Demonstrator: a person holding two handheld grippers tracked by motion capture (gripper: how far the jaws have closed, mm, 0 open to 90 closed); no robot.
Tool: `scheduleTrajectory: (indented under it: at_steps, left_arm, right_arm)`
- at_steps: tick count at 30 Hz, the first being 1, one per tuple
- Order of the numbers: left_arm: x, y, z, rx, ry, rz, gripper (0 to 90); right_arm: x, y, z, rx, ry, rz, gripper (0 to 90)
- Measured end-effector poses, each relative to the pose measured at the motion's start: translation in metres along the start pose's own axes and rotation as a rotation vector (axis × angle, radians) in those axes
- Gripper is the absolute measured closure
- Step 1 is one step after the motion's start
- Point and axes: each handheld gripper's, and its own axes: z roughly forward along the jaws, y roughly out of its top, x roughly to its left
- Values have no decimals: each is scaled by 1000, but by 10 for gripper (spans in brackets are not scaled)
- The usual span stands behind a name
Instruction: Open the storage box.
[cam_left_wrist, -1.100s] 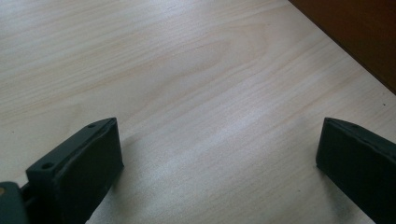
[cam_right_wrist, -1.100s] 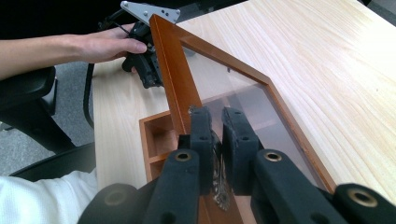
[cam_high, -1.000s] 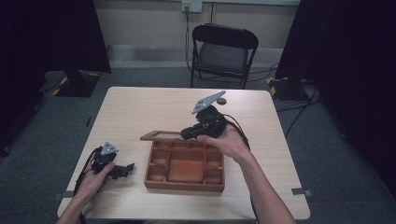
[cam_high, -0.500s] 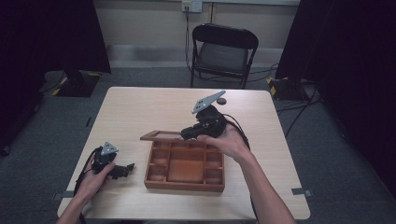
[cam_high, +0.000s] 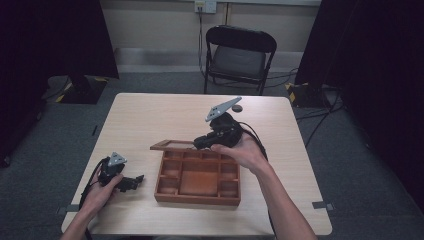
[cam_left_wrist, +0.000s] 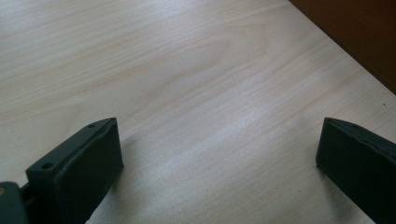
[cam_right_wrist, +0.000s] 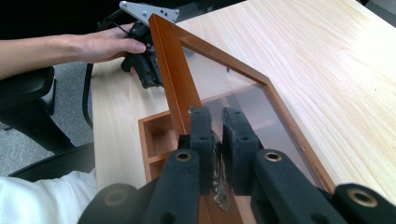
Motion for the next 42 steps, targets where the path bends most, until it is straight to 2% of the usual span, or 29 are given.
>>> scheduleTrajectory:
  at_steps: [42]
  left_arm:
    - [0,0,0,0,0,0,0]
  right_arm:
    - [1,0,1,7,2,-2,834]
